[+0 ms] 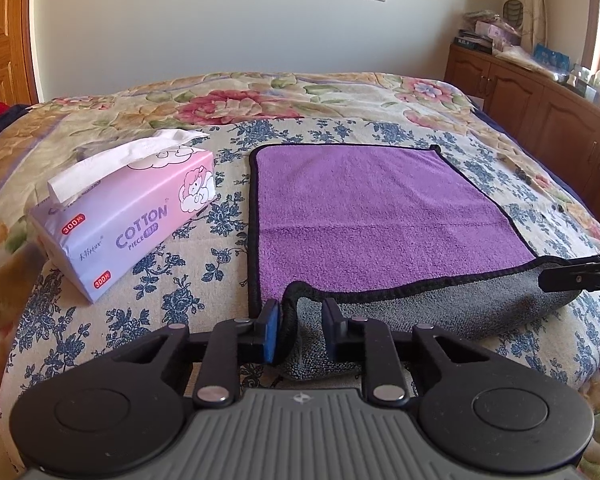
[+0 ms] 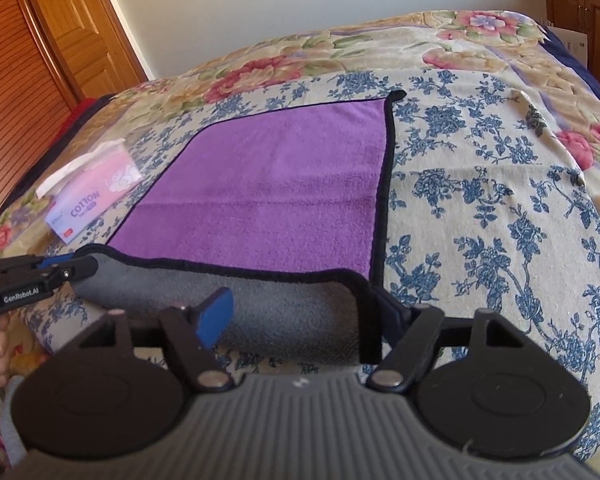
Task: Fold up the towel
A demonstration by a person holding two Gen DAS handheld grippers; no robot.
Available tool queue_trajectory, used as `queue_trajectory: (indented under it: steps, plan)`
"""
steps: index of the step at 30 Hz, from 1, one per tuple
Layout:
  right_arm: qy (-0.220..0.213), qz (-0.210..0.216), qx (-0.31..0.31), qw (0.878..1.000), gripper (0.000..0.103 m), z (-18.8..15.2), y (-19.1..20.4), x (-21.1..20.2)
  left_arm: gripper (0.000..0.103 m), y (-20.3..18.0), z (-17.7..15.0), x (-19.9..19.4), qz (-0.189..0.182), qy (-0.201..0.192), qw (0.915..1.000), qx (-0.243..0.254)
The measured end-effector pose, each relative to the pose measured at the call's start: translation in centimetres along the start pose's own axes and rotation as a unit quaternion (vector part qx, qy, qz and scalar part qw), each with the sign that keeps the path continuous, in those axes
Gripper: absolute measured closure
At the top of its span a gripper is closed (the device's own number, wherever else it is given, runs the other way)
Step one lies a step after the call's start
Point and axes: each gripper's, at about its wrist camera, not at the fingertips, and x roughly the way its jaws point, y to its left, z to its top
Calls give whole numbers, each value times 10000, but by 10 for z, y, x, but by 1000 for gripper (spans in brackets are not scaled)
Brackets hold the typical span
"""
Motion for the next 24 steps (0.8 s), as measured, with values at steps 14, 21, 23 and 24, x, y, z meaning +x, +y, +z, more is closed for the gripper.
queue_trajectory:
  steps: [14,21,23,24]
  plan:
    - [-22,-153,-4,9999,94,4,-7,-4,96,-3,1,-5,-99,-101,9999,66]
    - [-162,-90,-85,9998,99,7,-6,-9,97,-2,4,-10,-98,-188,9998,-9]
    - [-206,-71,-138,9997,99,8,-4,-11,97,-3,4,-12,-144,-210,9997,-7]
    - [-230,-67,-177,9996,99,8,-3,-11,97,-4,4,-13,-169,-216,9996,7]
